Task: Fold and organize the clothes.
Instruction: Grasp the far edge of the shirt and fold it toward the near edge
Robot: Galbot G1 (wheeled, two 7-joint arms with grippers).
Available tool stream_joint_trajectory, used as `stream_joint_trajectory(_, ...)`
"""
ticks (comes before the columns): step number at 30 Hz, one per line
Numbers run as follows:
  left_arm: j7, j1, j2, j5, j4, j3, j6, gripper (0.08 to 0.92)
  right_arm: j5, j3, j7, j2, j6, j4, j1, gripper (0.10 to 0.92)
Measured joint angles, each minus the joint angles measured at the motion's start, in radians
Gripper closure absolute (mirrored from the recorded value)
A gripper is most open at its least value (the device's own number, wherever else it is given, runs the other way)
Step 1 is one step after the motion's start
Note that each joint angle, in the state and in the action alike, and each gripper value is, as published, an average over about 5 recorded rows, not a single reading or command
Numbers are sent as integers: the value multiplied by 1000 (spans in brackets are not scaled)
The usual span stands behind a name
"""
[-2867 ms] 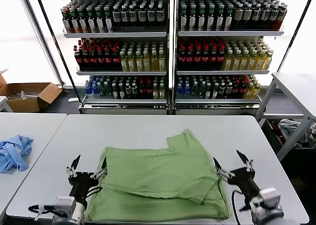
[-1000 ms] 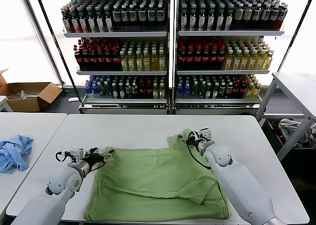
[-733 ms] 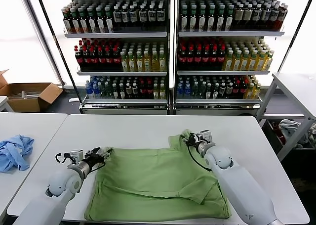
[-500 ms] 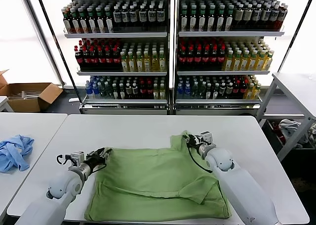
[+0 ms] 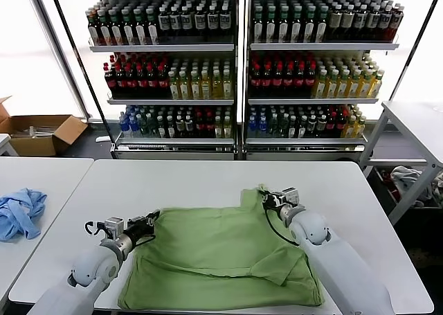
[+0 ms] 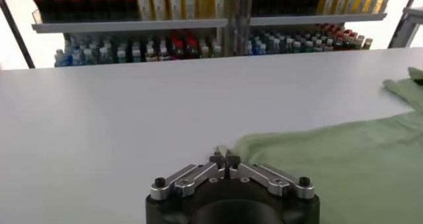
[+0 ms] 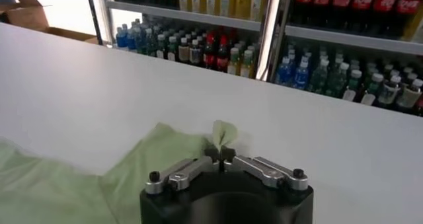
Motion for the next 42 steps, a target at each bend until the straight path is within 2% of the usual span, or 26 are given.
stream_joint_trajectory(14,-77,67,50,-2,-125,-50,-92,914,30,36,69,-114,111,212,-83,913)
stream_joint_trajectory(31,-166,328,123,157,-358,-91,-151,914,-35,156,107,-241,175,516,-428,913)
stream_joint_trajectory(42,-206,450,133,262,-425,-106,-176,914,-107,223,130,-272,216,646,-654,913)
